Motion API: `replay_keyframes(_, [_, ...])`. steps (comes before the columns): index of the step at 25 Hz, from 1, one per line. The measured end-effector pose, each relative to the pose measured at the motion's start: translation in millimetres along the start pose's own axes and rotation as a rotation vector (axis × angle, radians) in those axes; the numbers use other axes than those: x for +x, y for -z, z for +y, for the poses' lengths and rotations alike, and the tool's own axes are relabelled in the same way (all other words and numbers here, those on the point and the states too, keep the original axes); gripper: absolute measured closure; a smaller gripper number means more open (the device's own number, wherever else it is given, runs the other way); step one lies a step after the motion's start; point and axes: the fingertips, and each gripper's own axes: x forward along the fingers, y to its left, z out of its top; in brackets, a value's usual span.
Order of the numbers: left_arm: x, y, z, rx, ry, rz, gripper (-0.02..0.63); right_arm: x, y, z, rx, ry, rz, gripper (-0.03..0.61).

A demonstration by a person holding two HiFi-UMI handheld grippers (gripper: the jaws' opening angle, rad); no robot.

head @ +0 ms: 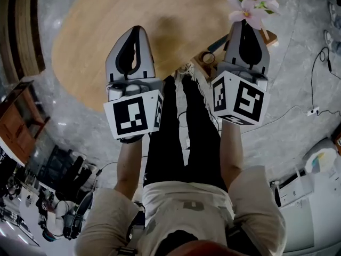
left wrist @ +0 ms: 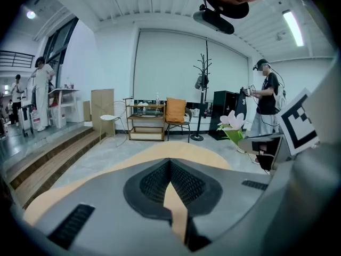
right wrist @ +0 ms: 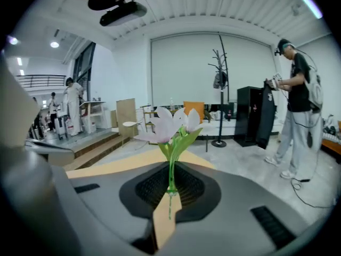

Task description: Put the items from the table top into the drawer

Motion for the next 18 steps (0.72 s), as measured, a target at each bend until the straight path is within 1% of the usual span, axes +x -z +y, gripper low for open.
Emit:
replay_keyframes(3, [14.9,10.5,-32.7,0.035,0.071,0.023,0.606,-0.2,43.2,-63.2,0.097,0.117,0.068,0.548])
replay_keyframes(5, [22.2,16.6,-50.7,0.054,0.115,0.043,0.606,1.9,84.8,-91.8,0.197,0.161,0.144,0.548])
replay_keyframes(7, [26.6,17.5,-68.3,0.080,0.170,0.052,0.606,1.5,129.4,-111.0,0.295,0.200,0.211,0.548])
replay_keyframes(9, [30.8,15.1,-85.4,0.119,0.228,0.053,0.606,1.2,173.0,-123.6,0.369,0.240,0.269,0.548])
replay_keyframes(10, [33.4,13.9,-93.1,0.136,0.248,0.052,0.606,3.4,193.4,-127.9,0.389,0.253,0.302,0.548])
replay_keyframes(13, [42.6,10.8,-113.6,0.175,0.285,0.050,0.606,15.0,243.5,-130.1,0.445,0.261,0.407,0.548])
replay_keyframes(16, [50.2,8.2,-136.8,0.216,0.343,0.048,0.606,20.0,271.1,-127.5,0.551,0.279,0.454,0.548])
replay_keyframes(18, [52.7,10.7,-153.5,0.232,0.373,0.047,0.606,22.5,279.3,-132.3,0.564,0.300,0.461,0.548])
